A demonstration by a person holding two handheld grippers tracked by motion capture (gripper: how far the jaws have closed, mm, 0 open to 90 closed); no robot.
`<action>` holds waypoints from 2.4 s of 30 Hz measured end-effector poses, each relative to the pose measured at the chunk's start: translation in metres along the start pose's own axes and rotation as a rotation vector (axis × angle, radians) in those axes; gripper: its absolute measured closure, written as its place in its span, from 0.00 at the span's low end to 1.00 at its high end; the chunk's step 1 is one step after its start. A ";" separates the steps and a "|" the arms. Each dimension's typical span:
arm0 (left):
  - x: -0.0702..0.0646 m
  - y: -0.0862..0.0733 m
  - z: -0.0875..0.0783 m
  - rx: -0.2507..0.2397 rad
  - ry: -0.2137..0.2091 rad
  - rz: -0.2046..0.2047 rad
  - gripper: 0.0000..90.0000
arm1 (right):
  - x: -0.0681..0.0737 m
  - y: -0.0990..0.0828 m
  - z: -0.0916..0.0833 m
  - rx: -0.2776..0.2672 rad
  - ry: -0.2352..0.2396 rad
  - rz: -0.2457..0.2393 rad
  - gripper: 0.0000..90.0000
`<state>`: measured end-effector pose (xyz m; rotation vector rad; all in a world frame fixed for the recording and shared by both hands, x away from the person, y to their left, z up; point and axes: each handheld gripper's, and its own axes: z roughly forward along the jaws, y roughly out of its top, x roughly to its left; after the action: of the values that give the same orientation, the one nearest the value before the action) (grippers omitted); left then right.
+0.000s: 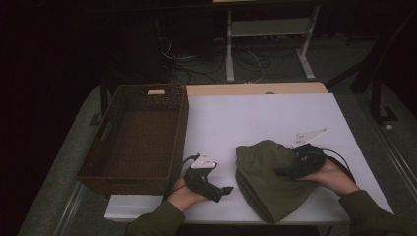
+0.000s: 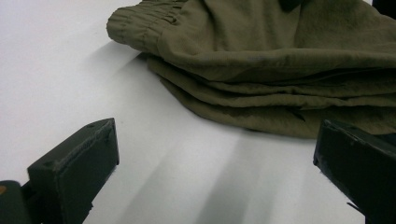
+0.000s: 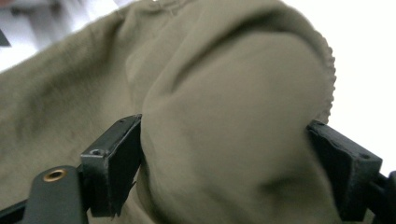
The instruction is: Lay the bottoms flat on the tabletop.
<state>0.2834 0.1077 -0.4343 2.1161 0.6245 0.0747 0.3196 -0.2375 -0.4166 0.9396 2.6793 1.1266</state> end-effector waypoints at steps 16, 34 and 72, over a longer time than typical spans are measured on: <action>0.000 0.000 0.000 -0.001 -0.003 0.006 0.01 | 0.002 -0.010 0.010 0.027 0.015 -0.033 0.76; 0.002 0.000 -0.003 -0.014 0.002 -0.002 0.01 | -0.013 0.023 0.021 -0.044 -0.018 -0.060 0.84; 0.001 0.000 -0.003 -0.013 0.000 0.003 0.01 | -0.006 0.026 -0.031 -0.130 -0.067 0.020 0.36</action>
<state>0.2828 0.1106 -0.4326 2.1047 0.6194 0.0800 0.3284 -0.2467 -0.3775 0.9658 2.5156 1.2333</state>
